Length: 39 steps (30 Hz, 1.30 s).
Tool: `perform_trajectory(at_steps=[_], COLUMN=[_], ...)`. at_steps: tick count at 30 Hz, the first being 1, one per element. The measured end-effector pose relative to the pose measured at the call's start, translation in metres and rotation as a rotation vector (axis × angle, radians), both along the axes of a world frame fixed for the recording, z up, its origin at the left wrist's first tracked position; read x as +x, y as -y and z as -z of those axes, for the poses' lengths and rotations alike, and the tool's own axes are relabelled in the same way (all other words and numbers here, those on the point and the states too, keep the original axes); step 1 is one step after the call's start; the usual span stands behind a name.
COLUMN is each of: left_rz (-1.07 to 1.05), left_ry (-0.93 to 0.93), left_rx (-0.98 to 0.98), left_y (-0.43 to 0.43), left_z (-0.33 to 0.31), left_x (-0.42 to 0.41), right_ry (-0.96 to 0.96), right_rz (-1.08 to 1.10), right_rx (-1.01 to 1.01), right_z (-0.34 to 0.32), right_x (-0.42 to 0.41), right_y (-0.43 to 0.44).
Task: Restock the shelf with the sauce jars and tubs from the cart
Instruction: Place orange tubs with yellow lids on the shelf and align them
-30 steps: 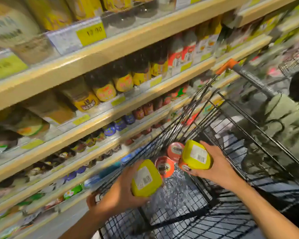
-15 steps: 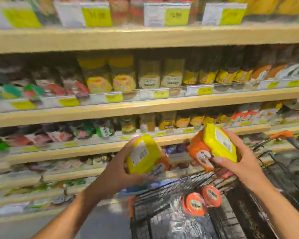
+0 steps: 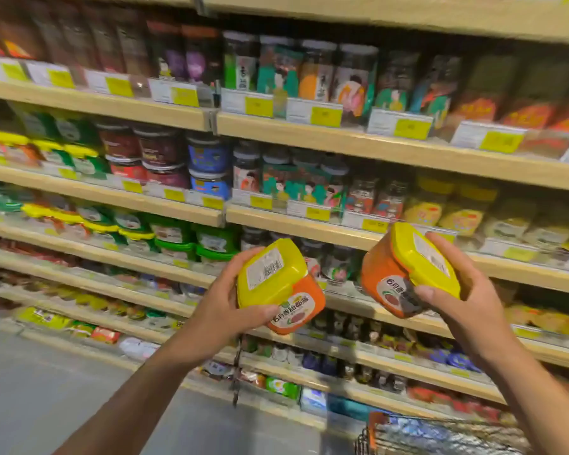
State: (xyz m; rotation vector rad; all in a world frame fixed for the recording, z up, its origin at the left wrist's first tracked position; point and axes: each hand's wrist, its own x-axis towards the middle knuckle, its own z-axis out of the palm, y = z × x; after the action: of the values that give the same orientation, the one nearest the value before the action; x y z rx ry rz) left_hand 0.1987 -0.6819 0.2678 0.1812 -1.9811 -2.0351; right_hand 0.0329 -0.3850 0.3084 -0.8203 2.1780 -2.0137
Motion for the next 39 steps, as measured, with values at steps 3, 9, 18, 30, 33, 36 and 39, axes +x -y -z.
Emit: perform_trajectory(at_steps=[3,9,18,30,33,36,39], left_rz=[-0.072,-0.202,-0.448,-0.684,-0.721,-0.728,-0.716], left_ry=[-0.025,-0.076,-0.151,-0.089,-0.088,-0.094,-0.085], left_rx=[0.006,-0.008,0.044,-0.073,-0.095,-0.097,-0.125], left_y=[0.053,0.144,0.22,0.306,0.341,0.382,0.429], left_z=[-0.015,-0.042,-0.055,-0.05,-0.047,-0.05,-0.056], left_x=[0.048,0.139,0.233,0.284,0.281,0.269,0.253], right_ry=[0.014,-0.027,0.002,0.019,0.025,0.017,-0.004], right_rz=[-0.088,-0.249,-0.482,-0.699,-0.722,-0.735,-0.755], right_rx=[-0.02,-0.051,-0.141,-0.165,-0.157,-0.162,-0.153], right_z=[-0.013,-0.035,-0.045,-0.043,-0.04,-0.039,-0.04], right_x=[0.029,0.079,0.126,0.158,0.158,0.155,0.144], right_y=[0.065,0.187,0.326,0.483,0.526,0.567,0.607])
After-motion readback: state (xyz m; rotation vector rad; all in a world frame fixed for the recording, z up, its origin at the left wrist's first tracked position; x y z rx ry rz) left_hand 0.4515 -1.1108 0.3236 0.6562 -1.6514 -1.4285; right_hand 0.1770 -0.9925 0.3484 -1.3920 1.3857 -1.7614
